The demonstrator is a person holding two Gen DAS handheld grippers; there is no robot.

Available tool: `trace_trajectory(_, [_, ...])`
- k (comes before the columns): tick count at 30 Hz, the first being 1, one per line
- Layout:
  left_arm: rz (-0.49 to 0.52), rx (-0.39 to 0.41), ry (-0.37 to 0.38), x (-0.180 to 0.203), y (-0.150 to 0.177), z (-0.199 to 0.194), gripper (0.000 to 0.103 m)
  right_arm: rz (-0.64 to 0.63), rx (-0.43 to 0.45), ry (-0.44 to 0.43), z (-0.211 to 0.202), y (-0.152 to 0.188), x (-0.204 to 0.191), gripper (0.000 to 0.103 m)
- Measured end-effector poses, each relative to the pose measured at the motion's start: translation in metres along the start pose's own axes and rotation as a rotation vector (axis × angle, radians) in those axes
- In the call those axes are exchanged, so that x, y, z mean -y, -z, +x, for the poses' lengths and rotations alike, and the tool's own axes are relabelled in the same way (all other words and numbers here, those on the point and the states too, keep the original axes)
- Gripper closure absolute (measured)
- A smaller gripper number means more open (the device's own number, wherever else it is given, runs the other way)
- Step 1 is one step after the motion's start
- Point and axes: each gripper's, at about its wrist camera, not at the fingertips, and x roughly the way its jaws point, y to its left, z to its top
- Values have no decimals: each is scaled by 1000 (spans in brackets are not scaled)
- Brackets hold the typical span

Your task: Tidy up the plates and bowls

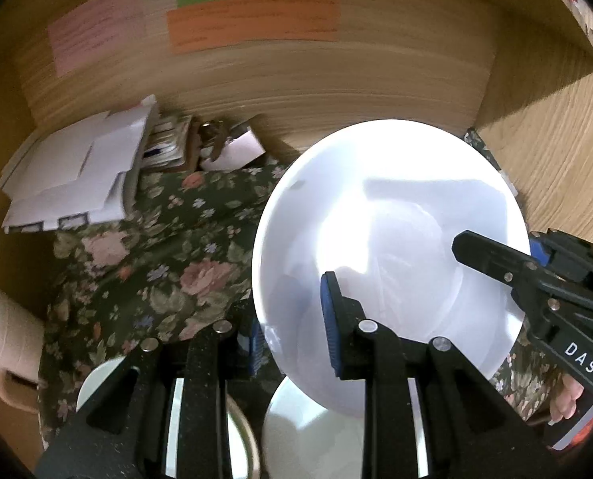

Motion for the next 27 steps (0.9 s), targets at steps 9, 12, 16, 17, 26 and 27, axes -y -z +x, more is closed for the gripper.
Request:
trace_trajectory(9, [-52, 22, -21, -21, 25, -22, 78, -31, -5, -37, 1, 8, -30, 83])
trace_trajectory(12, [-68, 25, -30, -29, 33, -28, 78, -45, -4, -49, 1, 11, -42, 83])
trace_trajectory(16, [-90, 32, -44, -42, 46, -38, 78, -59, -10, -71, 5, 17, -59, 83])
trace_trajectory(17, [-96, 31, -47, -45, 48, -41, 78, -60, -12, -76, 5, 17, -62, 83])
trace_trajectory(26, [-152, 32, -89, -76, 75, -58, 78, -87, -35, -137, 16, 28, -96, 83])
trace_trajectory(27, [-156, 32, -92, -78, 78, -59, 78, -90, -38, -143, 17, 29, -99, 83])
